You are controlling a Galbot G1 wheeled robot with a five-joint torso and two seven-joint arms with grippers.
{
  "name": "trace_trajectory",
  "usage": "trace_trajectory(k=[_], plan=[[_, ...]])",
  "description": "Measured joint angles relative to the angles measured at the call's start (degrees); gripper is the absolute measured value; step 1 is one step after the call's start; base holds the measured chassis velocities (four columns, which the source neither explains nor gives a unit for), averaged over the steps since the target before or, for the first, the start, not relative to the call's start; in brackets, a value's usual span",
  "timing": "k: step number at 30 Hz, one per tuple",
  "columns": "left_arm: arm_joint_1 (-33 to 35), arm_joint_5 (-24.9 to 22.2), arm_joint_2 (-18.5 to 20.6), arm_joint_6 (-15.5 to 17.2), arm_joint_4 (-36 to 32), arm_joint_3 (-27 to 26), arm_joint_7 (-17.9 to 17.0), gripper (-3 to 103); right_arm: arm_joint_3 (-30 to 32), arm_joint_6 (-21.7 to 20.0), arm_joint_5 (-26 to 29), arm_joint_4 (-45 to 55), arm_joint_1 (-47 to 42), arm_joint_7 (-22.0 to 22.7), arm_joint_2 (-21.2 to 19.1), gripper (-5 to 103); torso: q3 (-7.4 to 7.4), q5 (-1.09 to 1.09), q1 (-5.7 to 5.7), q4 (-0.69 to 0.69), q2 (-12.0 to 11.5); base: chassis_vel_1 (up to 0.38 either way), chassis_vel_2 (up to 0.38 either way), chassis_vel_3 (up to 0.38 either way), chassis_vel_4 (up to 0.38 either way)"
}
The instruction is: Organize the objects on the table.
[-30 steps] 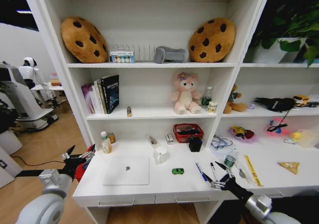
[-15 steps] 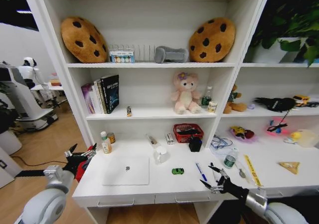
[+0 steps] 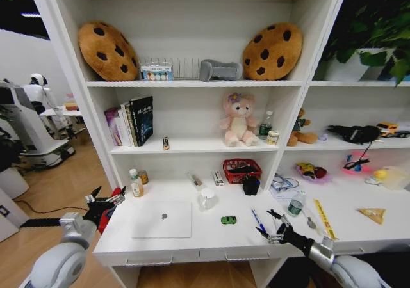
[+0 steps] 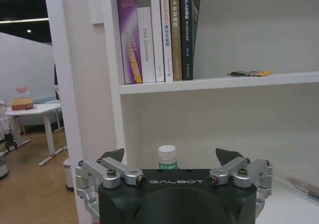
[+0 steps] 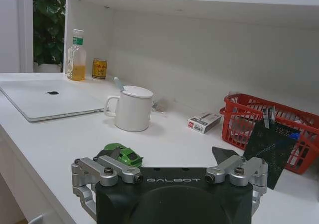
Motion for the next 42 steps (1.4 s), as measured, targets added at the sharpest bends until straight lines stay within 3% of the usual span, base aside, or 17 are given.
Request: trace_trajectory(k=[5, 14, 20, 24, 27, 30, 35, 37, 42], plan=[[0.17, 0.21, 0.02, -0.10, 0.14, 0.15, 0.10, 100, -4.96, -0.42, 1.39, -2.73, 4.89, -3.48, -1.94, 100, 0.00, -0.01, 0.00, 0.02, 0.00, 0.000, 0.000, 0.000, 0.000], [-0.44, 0.41, -0.27, -0.12, 0.55, 0.55, 0.21, 100, -10.24, -1.33, 1.31, -5.26, 10.93, -3.44, -1.67, 100, 0.00, 0.00, 0.01, 0.03, 0.00, 0.000, 0.000, 0.000, 0.000], [-0.70, 0.41, -0.58, -0.19, 0.55, 0.55, 0.41, 100, -9.88, -2.09, -1.02, -2.77, 10.76, -1.29, -1.83, 100, 0.00, 0.00, 0.00, 0.03, 0.00, 0.000, 0.000, 0.000, 0.000], [-1.48, 0.93, -1.05, -0.44, 0.53, 1.14, 0.98, 100, -8.27, -1.21, -5.30, 0.28, 9.18, -2.12, -6.19, 100, 0.00, 0.00, 0.00, 0.00, 0.00, 0.000, 0.000, 0.000, 0.000], [-1.57, 1.03, -1.30, -0.45, 0.40, 1.30, 1.10, 100, -7.61, -1.37, -5.98, 0.87, 9.20, -1.40, -6.89, 100, 0.00, -0.03, 0.00, 0.02, 0.00, 0.000, 0.000, 0.000, 0.000], [-1.69, 1.49, -2.27, -0.47, 0.22, 1.69, 1.20, 100, -6.69, -4.52, -4.38, 3.62, 8.11, 2.88, -7.67, 100, 0.00, -0.01, 0.00, 0.04, 0.00, 0.000, 0.000, 0.000, 0.000], [-1.59, 1.77, -2.62, -0.49, 0.20, 1.76, 1.24, 100, -7.69, -6.42, -1.49, 5.33, 7.03, 7.57, -5.72, 100, 0.00, -0.02, 0.00, 0.01, 0.00, 0.000, 0.000, 0.000, 0.000], [-1.38, 1.78, -2.38, -0.50, 0.20, 1.73, 1.23, 100, -10.07, -6.34, 0.87, 5.03, 7.64, 11.13, -2.37, 100, -0.01, -0.01, 0.00, 0.03, 0.00, 0.000, 0.000, 0.000, 0.000], [-0.87, 1.88, -1.96, -0.51, 0.66, 1.57, 1.16, 100, -13.34, -5.30, -0.59, 2.36, 8.15, 13.19, 2.10, 100, 0.00, 0.00, 0.00, 0.02, 0.00, 0.000, 0.000, 0.000, 0.000]])
